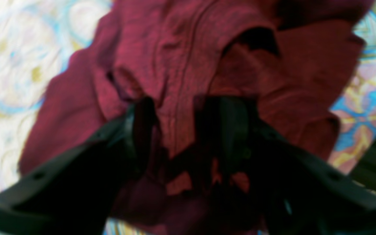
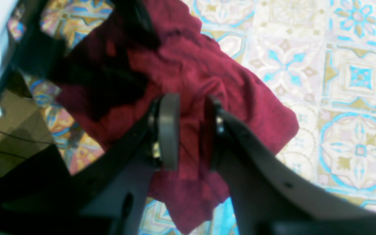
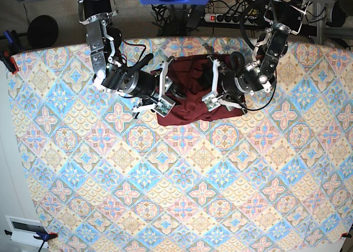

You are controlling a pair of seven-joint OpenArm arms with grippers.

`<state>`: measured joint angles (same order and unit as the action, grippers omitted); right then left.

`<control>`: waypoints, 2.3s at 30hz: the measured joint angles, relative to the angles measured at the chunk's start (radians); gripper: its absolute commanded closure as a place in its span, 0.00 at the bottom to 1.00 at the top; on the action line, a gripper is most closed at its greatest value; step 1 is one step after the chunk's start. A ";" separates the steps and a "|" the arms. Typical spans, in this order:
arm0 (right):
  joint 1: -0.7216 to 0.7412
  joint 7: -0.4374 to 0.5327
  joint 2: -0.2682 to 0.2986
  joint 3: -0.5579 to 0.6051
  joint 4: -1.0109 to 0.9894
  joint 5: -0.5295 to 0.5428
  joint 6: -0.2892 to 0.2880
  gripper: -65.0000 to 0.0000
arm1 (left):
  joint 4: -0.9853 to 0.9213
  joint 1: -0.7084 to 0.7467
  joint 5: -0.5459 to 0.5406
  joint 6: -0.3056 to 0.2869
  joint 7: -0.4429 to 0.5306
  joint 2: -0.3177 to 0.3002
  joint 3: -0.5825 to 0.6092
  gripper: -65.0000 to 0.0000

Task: Layout the t-shirt on the table in an organized manner, then fold the t-shirt properly
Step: 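Grasp opposite sides of the red shirt bundle with both grippers, then pull the bundle sides apart with both grippers to square the fold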

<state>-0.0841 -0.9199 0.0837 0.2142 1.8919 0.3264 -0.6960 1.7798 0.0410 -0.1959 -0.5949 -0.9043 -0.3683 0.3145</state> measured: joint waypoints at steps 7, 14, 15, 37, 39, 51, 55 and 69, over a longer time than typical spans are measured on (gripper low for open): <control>0.001 0.000 0.000 0.000 0.000 0.000 0.000 0.80 | 0.000 -0.003 0.085 -0.003 0.010 -0.002 -0.003 0.81; 0.001 0.000 0.000 0.000 0.001 0.000 0.000 0.80 | 0.000 -0.014 0.093 -0.003 0.019 -0.002 -0.110 0.80; 0.001 0.000 0.000 0.000 0.001 0.000 0.000 0.80 | -0.002 -0.014 0.096 -0.003 0.038 -0.003 -0.113 0.80; 0.001 -0.001 0.002 0.000 0.001 0.000 0.000 0.80 | 0.009 -0.009 0.087 -0.004 0.068 0.000 -0.321 0.99; 0.001 -0.001 0.000 0.005 0.002 0.000 0.000 0.80 | -0.044 -0.017 0.088 -0.005 0.073 0.000 -0.320 0.99; -0.060 0.000 0.000 0.131 0.027 -0.003 0.005 0.80 | -0.126 -0.012 0.089 -0.002 0.052 -0.004 -0.251 0.76; -0.077 -0.010 0.005 0.090 0.029 -0.005 0.006 0.80 | 0.010 -0.002 -0.023 -0.008 -0.001 -0.030 -0.266 0.56; -0.055 -0.003 0.047 -0.072 0.025 -0.007 0.000 0.80 | 0.208 0.204 -0.460 0.003 -0.227 -0.037 -0.560 0.51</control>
<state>-0.1387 -0.9234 0.1307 0.1417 1.9167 0.3191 -0.6956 1.9877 0.2455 -0.6556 -0.5915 -1.1313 -0.4049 -0.2451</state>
